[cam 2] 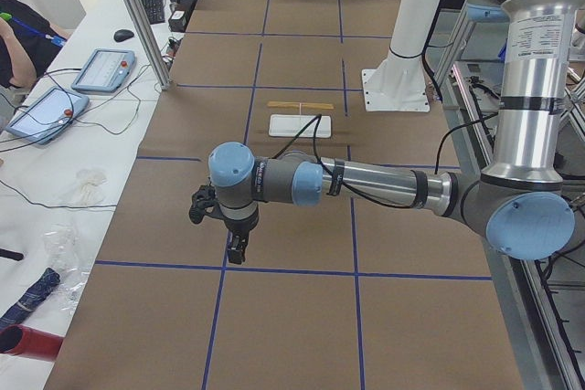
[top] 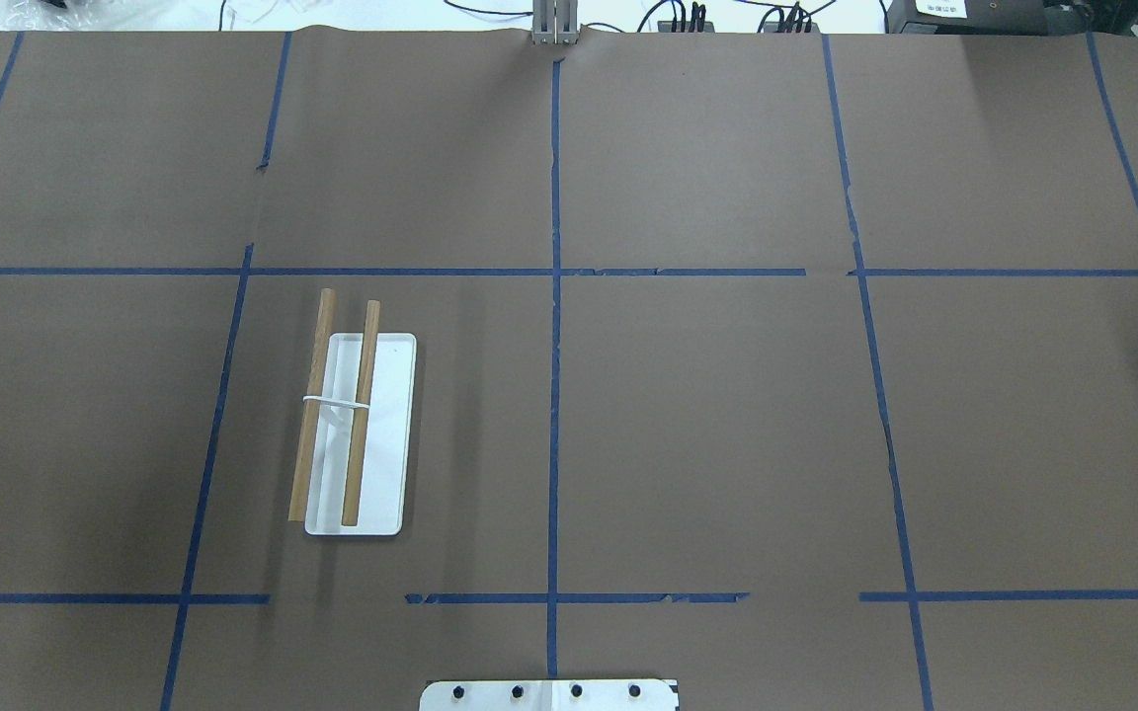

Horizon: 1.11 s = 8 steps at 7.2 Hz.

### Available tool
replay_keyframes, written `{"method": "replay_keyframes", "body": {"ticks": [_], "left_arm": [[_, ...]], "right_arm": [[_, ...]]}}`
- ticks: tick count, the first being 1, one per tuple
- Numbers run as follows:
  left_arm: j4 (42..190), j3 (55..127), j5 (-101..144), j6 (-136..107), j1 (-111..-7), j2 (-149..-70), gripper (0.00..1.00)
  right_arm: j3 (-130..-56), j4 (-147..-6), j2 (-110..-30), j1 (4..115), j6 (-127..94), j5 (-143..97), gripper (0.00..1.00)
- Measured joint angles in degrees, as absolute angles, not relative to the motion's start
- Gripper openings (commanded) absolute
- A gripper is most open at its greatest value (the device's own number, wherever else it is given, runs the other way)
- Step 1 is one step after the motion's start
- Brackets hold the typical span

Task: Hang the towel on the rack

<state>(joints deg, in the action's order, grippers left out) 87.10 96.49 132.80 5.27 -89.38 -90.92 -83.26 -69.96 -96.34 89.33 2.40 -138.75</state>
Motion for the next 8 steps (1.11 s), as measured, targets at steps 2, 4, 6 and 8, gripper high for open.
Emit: {"method": "replay_keyframes", "body": {"ticks": [2, 4, 6, 8], "left_arm": [[87.1, 97.2, 132.8, 5.3, -89.4, -90.9, 1.00], [86.9, 97.8, 132.8, 5.3, -89.4, -90.9, 1.00], [86.9, 97.9, 132.8, 5.3, -89.4, -90.9, 1.00], [86.9, 97.9, 132.9, 5.3, -89.4, -91.1, 1.00]], "right_arm": [[-73.0, -57.0, -97.1, 88.6, 2.0, -138.3, 1.00], [-68.8, -53.4, -97.2, 86.9, 1.9, -138.2, 1.00], [-67.7, -52.8, -97.3, 84.4, 1.9, -138.1, 1.00], [-67.6, -52.7, -97.3, 82.6, 2.0, -137.3, 0.81]]}}
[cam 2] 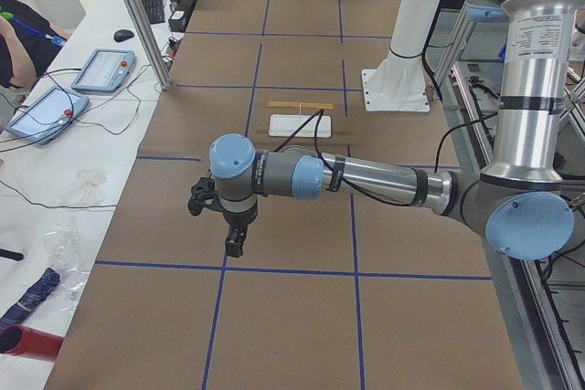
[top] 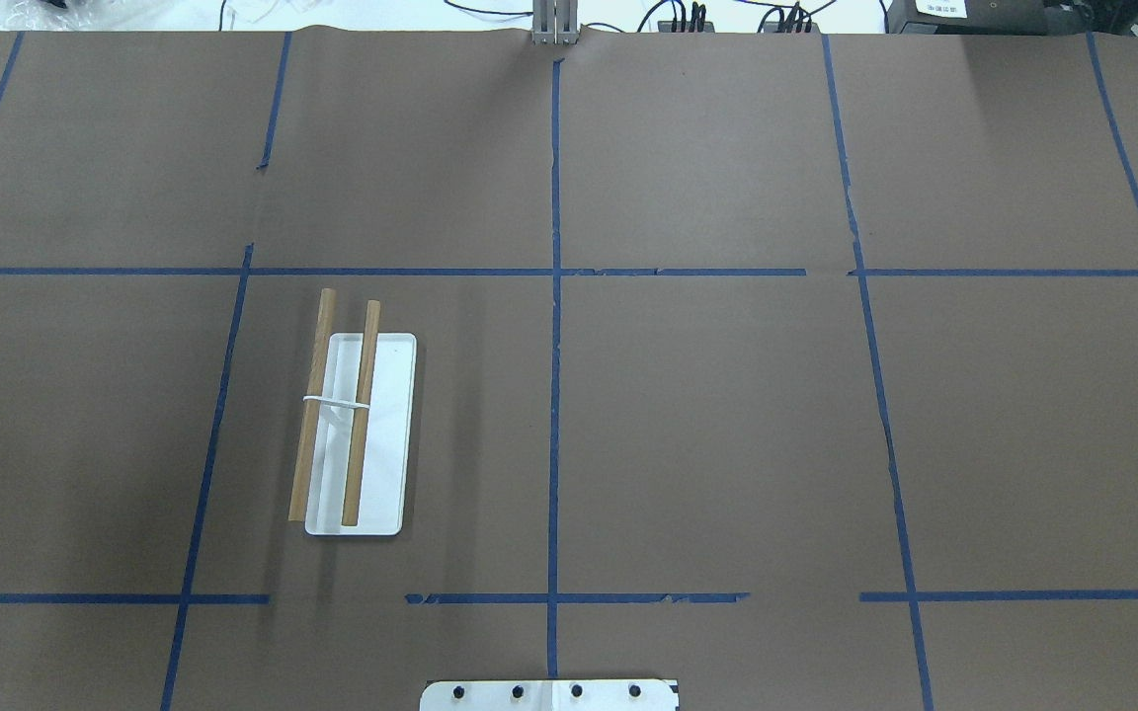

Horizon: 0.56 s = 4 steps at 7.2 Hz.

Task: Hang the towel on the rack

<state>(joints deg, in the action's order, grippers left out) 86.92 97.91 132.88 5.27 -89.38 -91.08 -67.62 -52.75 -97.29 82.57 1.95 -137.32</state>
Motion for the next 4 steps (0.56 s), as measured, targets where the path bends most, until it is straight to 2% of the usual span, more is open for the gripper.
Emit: {"method": "replay_keyframes", "body": {"ticks": [1, 2, 4], "left_arm": [[86.9, 97.9, 132.9, 5.3, -89.4, -91.1, 1.00], [86.9, 97.9, 132.9, 5.3, -89.4, -91.1, 1.00], [86.9, 97.9, 132.9, 5.3, -89.4, -91.1, 1.00]], "right_arm": [[-67.6, -52.7, -97.3, 82.1, 2.0, -136.9, 0.28], [-67.7, -52.7, -97.3, 81.8, 2.0, -136.7, 0.00], [-67.8, -52.6, -97.3, 81.6, 2.2, -136.5, 0.00]]}}
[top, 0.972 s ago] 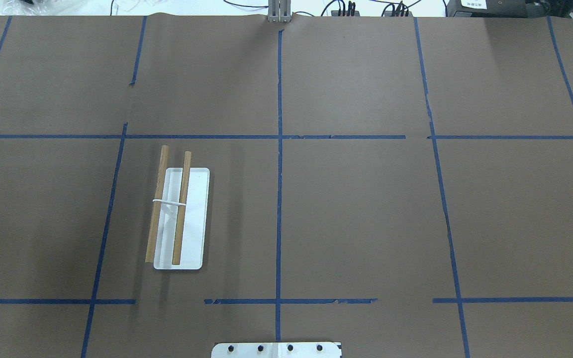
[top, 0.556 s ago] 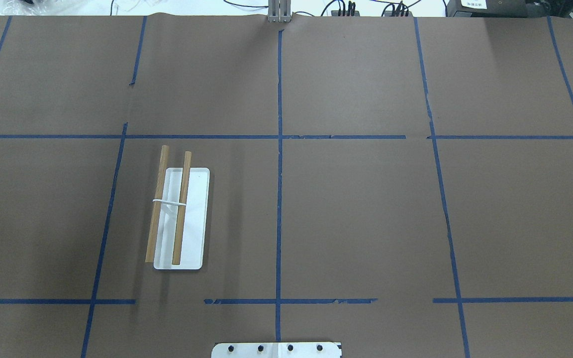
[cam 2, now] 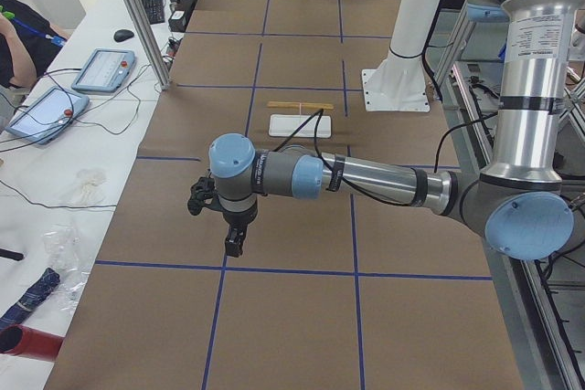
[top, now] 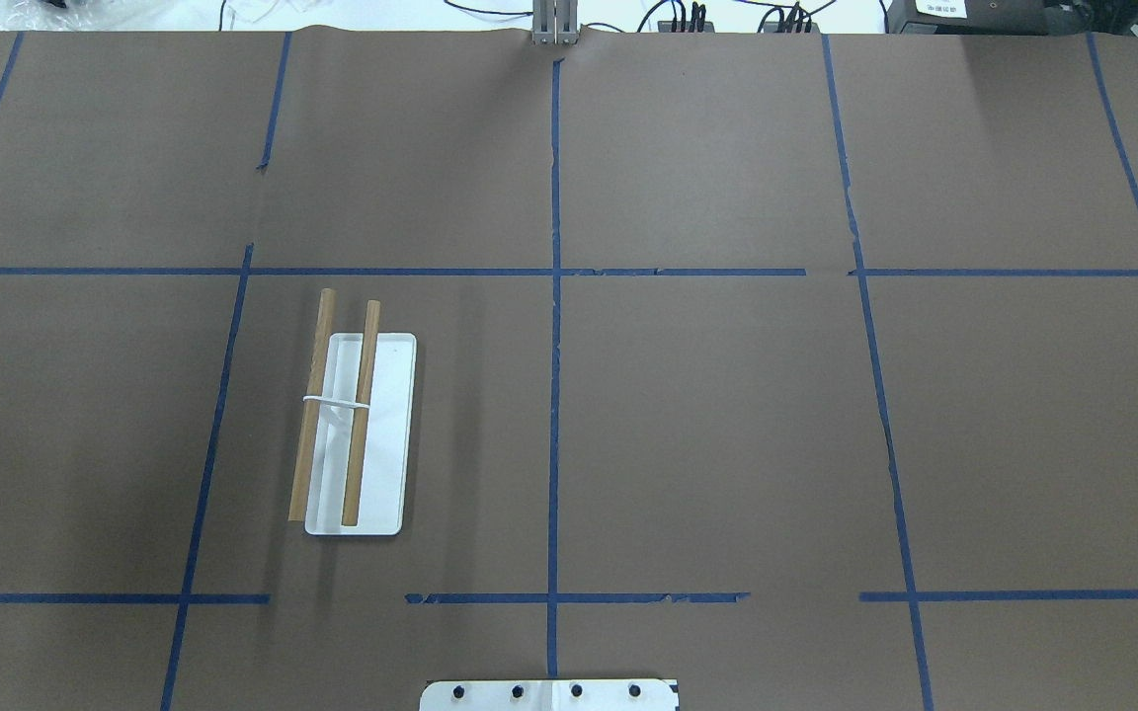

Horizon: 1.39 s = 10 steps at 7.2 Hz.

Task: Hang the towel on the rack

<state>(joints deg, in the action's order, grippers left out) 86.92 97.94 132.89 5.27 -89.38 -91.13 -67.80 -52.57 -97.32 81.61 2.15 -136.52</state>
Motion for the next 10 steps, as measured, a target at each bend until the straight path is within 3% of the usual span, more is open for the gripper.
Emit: {"method": "replay_keyframes", "body": {"ticks": [4, 7, 10], "left_arm": [[86.9, 98.4, 133.0, 5.3, -89.4, -91.1, 1.00], [87.7, 101.6, 133.3, 5.3, -89.3, -91.6, 1.00], [101.9, 101.7, 132.6, 2.8, -89.1, -93.2, 1.00]], "right_arm": [[-70.3, -52.4, -97.6, 81.9, 2.5, -136.5, 0.00], [-82.4, -53.1, -97.2, 85.4, 1.9, -136.6, 0.00], [-86.8, -53.6, -85.5, 82.4, -10.3, -137.1, 0.00]]}}
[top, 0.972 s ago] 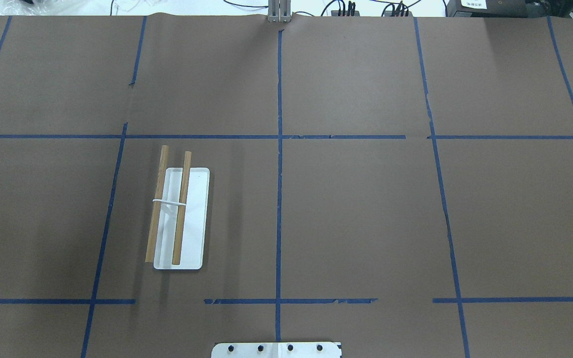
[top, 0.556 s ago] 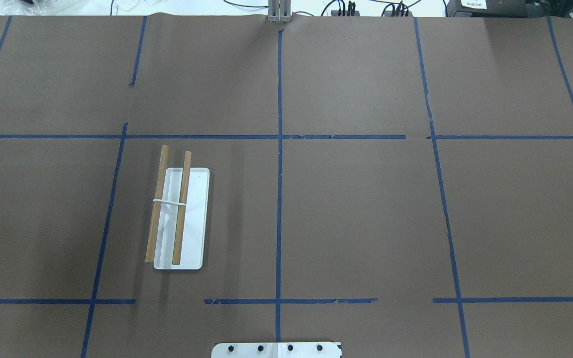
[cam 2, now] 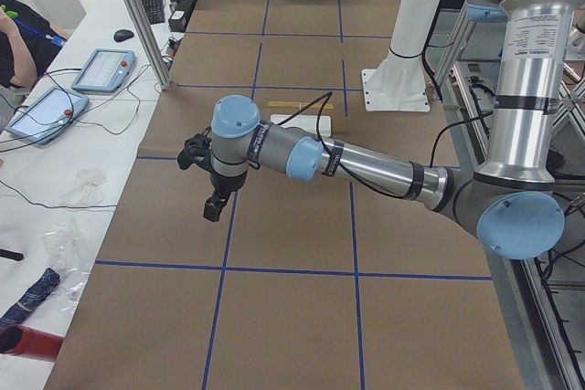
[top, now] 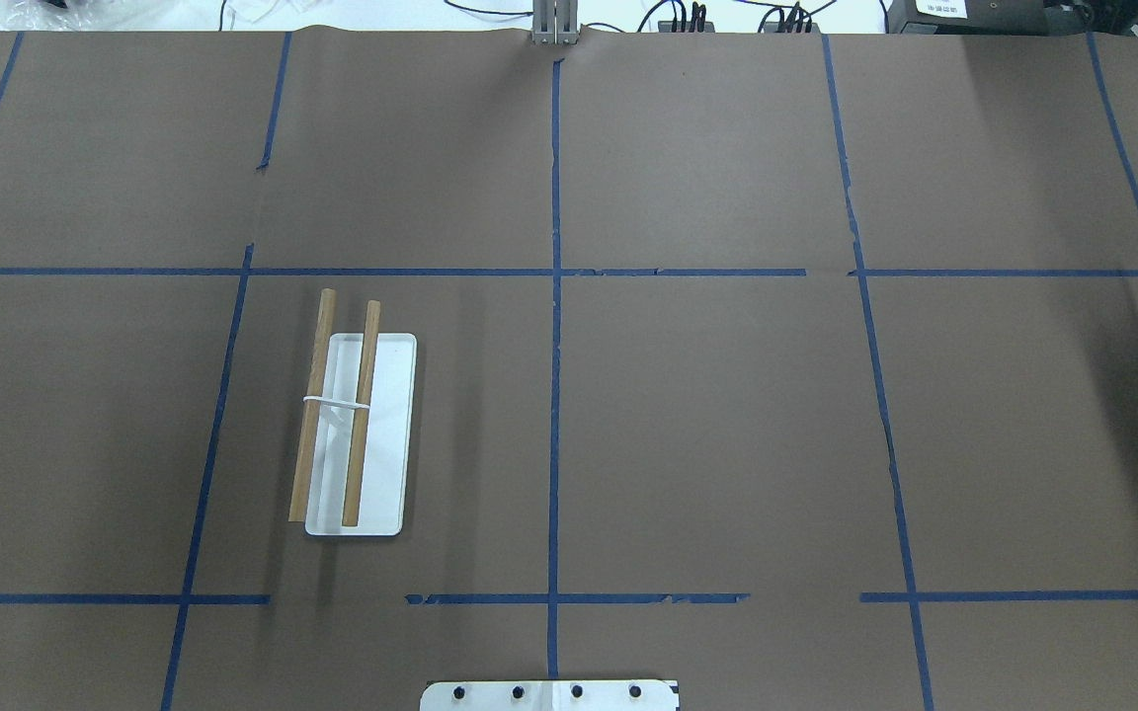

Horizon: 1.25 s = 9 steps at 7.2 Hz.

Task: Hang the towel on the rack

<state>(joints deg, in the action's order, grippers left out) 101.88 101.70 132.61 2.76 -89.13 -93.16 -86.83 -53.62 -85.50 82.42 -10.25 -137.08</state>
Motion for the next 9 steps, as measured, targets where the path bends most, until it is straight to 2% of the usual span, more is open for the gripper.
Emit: {"method": "replay_keyframes", "body": {"ticks": [4, 6, 9], "left_arm": [[128.2, 99.8, 132.6, -21.9, -82.3, -95.6, 1.00], [131.4, 98.7, 133.0, -36.5, -77.0, -99.9, 1.00], [131.4, 95.7, 133.5, -61.7, -68.7, -107.1, 1.00]], "right_arm": [[-92.7, -49.2, -69.2, 63.6, -35.7, -131.8, 0.00], [-97.2, -43.8, -65.1, 51.5, -46.5, -117.3, 0.00], [-106.7, -41.1, -63.1, 38.3, -56.1, -92.7, 0.00]]}}
